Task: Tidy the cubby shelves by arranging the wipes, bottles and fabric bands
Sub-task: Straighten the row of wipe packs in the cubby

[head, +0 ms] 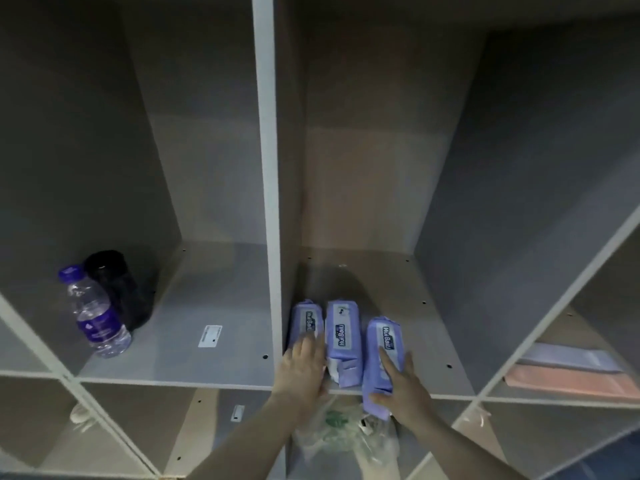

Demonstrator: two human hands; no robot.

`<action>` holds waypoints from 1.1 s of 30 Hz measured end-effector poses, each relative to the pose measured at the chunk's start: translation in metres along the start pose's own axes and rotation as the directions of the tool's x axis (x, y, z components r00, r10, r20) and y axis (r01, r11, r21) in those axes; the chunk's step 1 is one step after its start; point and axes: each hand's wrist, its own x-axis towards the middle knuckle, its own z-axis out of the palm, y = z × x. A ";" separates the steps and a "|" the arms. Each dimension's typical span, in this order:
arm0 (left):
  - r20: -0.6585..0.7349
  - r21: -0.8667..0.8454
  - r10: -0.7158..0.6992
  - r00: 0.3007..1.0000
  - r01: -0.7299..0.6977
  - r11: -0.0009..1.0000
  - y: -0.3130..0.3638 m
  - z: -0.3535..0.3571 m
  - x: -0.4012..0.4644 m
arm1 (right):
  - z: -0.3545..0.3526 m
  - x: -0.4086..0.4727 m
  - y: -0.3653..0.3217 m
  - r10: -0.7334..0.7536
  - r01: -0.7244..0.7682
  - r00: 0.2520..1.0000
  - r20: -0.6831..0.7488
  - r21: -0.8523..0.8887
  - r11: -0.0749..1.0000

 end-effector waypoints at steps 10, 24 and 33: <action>-0.127 -0.063 -0.014 0.992 0.006 0.998 -0.025 0.069 0.061 | -0.007 0.046 0.008 -0.032 0.031 0.999 -0.010 -0.084 0.996; 0.079 0.052 0.043 0.996 -0.047 0.998 0.027 0.026 0.078 | -0.023 0.080 0.018 -0.121 0.121 0.991 0.064 0.004 0.993; -0.186 0.176 0.281 0.941 -0.249 0.952 0.020 0.047 0.086 | -0.018 0.081 0.024 -0.130 0.126 0.989 0.067 0.067 0.990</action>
